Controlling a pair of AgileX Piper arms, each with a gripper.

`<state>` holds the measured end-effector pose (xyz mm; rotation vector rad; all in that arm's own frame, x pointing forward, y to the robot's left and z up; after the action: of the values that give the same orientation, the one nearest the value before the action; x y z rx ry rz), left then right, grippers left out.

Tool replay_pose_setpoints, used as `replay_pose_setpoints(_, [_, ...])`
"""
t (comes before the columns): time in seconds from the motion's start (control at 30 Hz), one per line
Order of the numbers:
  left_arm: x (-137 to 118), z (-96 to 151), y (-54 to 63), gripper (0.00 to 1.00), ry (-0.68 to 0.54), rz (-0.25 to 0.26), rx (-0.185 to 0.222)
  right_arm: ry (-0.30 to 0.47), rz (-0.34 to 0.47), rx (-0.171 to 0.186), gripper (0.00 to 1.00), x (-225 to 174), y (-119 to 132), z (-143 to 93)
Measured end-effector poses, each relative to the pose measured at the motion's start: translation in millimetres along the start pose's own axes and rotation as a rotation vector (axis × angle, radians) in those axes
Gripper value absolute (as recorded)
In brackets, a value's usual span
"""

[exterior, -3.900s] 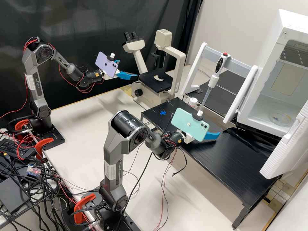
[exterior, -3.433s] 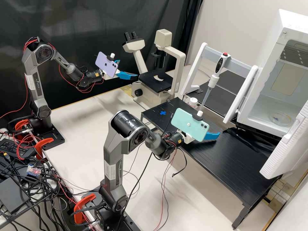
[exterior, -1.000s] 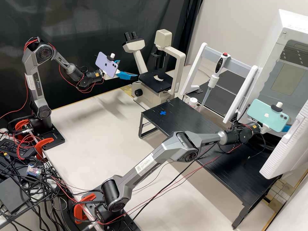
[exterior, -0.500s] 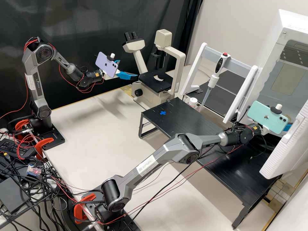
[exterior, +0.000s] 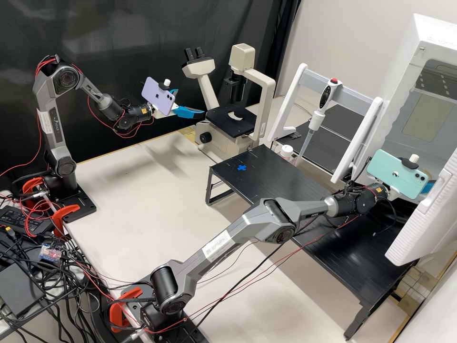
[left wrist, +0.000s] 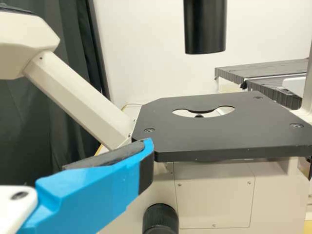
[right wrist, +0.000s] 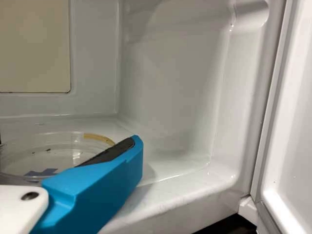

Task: Move the petri dish to the microscope

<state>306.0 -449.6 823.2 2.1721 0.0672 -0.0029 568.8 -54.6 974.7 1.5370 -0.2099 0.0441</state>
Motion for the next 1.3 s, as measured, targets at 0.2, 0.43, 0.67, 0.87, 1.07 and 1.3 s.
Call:
replay_pose_setpoints(0.2, [0.0, 0.0, 0.0, 1.00, 0.000, 0.000, 0.000, -0.001, -0.006, 0.001, 0.00, -0.2, -2.4, 1.9])
replay_pose_setpoints(0.43, [0.0, 0.0, 0.0, 1.00, 0.000, 0.000, 0.000, 0.024, -0.019, 0.013, 0.00, -2.0, -8.3, 5.2])
replay_pose_setpoints(0.67, [0.0, 0.0, 0.0, 1.00, 0.000, 0.000, 0.000, 0.038, -0.030, 0.024, 0.00, -15.3, -1.4, 9.5])
replay_pose_setpoints(0.87, [0.0, 0.0, 0.0, 1.00, 0.000, 0.000, 0.000, 0.030, -0.037, 0.027, 0.00, -37.3, 13.8, 18.7])
replay_pose_setpoints(1.07, [0.0, 0.0, 0.0, 1.00, 0.000, 0.000, 0.000, 0.040, -0.040, 0.025, 0.00, -61.4, 27.5, 24.6])
replay_pose_setpoints(1.3, [0.0, 0.0, 0.0, 1.00, 0.000, 0.000, 0.000, 0.074, -0.036, 0.047, 0.00, -95.0, 38.8, 26.0])
